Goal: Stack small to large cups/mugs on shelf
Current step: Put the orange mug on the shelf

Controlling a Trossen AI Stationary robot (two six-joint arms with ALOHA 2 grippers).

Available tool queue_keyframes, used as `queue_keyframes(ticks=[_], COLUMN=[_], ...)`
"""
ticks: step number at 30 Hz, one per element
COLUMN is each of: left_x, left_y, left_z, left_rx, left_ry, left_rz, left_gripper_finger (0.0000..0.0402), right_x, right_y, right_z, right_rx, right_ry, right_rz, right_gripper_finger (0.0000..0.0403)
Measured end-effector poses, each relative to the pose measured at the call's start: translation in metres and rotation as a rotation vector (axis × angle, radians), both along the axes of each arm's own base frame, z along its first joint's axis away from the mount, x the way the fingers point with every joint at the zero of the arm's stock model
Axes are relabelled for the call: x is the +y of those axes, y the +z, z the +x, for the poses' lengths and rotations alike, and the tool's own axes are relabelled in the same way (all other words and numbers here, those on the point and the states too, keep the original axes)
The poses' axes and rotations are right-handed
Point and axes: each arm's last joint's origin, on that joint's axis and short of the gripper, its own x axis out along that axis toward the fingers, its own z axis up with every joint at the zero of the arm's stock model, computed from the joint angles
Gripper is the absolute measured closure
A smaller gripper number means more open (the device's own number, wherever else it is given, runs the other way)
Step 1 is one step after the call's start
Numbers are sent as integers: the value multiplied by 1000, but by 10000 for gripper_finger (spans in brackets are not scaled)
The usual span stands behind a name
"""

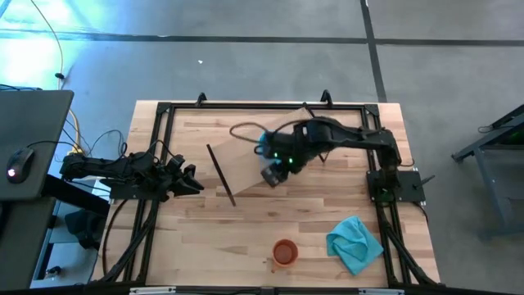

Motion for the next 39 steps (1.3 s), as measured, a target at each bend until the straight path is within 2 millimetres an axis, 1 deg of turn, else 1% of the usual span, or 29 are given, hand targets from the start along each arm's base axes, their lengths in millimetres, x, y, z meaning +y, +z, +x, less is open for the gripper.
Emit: queue_keyframes(ticks=[5, 11, 16, 20, 24, 26, 28, 33, 36, 39], left_x=[0, 0, 0, 1, 1, 0, -1, -7, -13, -19], left_y=[0, 0, 0, 0, 0, 0, 1, 2, 7, 9], left_z=[0, 0, 0, 0, 0, 0, 0, -2, -2, -1], left_rx=[-1, -3, -6, -7, -10, -12, -20, -10, -59, -63], left_ry=[0, 1, 7, 22, 27, 10, -44, -180, -214, -211], left_rz=[5, 13, 31, 40, 56, 55, 46, -30, -42, -73], left_gripper_finger=[277, 277, 277, 277, 277, 277, 277, 277, 277, 277], right_x=[32, 75, 107, 129, 149, 157, 162, 168, 172, 176], right_y=[8, 12, 12, 7, -6, -14, -22, -42, -54, -66], right_z=[-11, -25, -35, -39, -35, -31, -29, -29, -37, -47], right_rx=[-7, 2, -5, -36, -67, -76, -70, -7, 105, 219], right_ry=[16, 1, -67, -141, -164, -164, -172, -183, -148, -124], right_rz=[73, 131, 133, 124, 165, 193, 208, 187, 187, 165], right_gripper_finger=[219, 219, 219, 219, 219, 219, 219, 219, 219, 219])
